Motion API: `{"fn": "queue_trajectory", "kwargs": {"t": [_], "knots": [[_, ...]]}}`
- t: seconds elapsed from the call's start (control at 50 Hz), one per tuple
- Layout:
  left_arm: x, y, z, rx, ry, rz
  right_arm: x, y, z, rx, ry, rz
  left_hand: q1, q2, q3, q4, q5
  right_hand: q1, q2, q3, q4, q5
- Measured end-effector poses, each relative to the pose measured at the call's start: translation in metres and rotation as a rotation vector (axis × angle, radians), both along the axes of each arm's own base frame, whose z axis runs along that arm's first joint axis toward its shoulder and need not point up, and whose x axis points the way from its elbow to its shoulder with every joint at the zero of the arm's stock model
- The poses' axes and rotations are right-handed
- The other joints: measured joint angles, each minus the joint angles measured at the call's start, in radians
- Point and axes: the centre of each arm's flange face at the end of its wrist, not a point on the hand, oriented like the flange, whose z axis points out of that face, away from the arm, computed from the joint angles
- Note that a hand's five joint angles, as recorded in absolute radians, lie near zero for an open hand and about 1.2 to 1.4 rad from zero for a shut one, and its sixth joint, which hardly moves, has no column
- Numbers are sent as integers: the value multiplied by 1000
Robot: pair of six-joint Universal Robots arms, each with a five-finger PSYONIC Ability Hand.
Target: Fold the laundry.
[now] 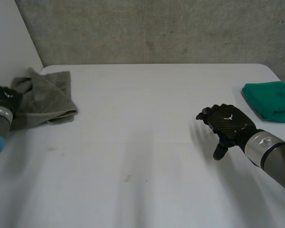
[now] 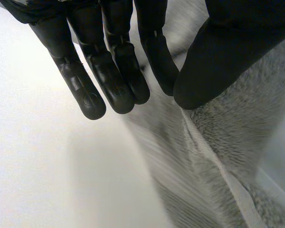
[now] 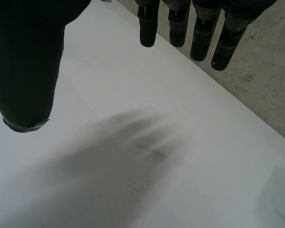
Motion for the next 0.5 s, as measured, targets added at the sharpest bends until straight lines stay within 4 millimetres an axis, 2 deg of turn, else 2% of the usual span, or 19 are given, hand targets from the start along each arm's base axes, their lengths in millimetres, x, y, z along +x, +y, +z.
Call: {"fn": "queue_trajectory", "kwargs": {"t": [0.1,0.12,0.14,0.16,0.18,0.2,0.22,0.26,0.28,0.3,0.32,0.36,0.4,0.44,0.5], "knots": [[-29,12,43,-132,72,-32,0,0,0,1,0,-1,0,1,1,0,0,0,0,0,0,0],[-44,19,60,-173,128,-65,-1,-1,0,1,0,-2,0,1,1,0,0,0,0,0,0,0],[-44,19,60,-173,128,-65,-1,-1,0,1,0,-2,0,1,1,0,0,0,0,0,0,0],[-54,24,71,-196,168,-90,-1,-1,0,0,0,-3,0,2,1,0,0,0,0,0,0,0],[-56,26,73,-200,178,-97,-1,-1,0,0,0,-4,0,2,2,0,0,0,0,0,0,0],[-74,37,91,-226,253,-152,-1,-2,0,-1,0,-6,0,2,3,1,0,0,0,0,0,0],[-74,37,91,-226,253,-152,-1,-2,0,-1,0,-6,0,2,3,1,0,0,0,0,0,0],[-96,55,116,-250,349,-231,-2,-3,1,-3,-1,-8,0,3,3,4,0,0,0,0,0,0],[-99,57,120,-253,359,-240,-2,-3,1,-3,-1,-9,0,3,3,4,0,0,0,0,0,0],[-111,69,136,-266,407,-285,-2,-3,1,-5,-1,-10,0,3,3,4,0,0,0,0,0,0],[-113,71,140,-270,414,-293,-2,-3,1,-5,-1,-10,0,3,4,4,0,0,0,0,0,0],[-130,95,174,-322,471,-371,-3,-4,2,-7,-1,-11,0,4,5,4,0,0,0,0,0,0],[-137,106,190,-351,491,-407,-3,-4,2,-8,-2,-12,0,4,5,4,0,0,0,0,0,0],[-143,116,199,-366,503,-432,-3,-4,2,-7,-2,-12,0,4,5,5,0,0,0,0,0,0],[-146,119,196,-349,502,-439,-3,-4,2,-6,-1,-11,0,4,5,4,0,0,0,0,0,0]]}}
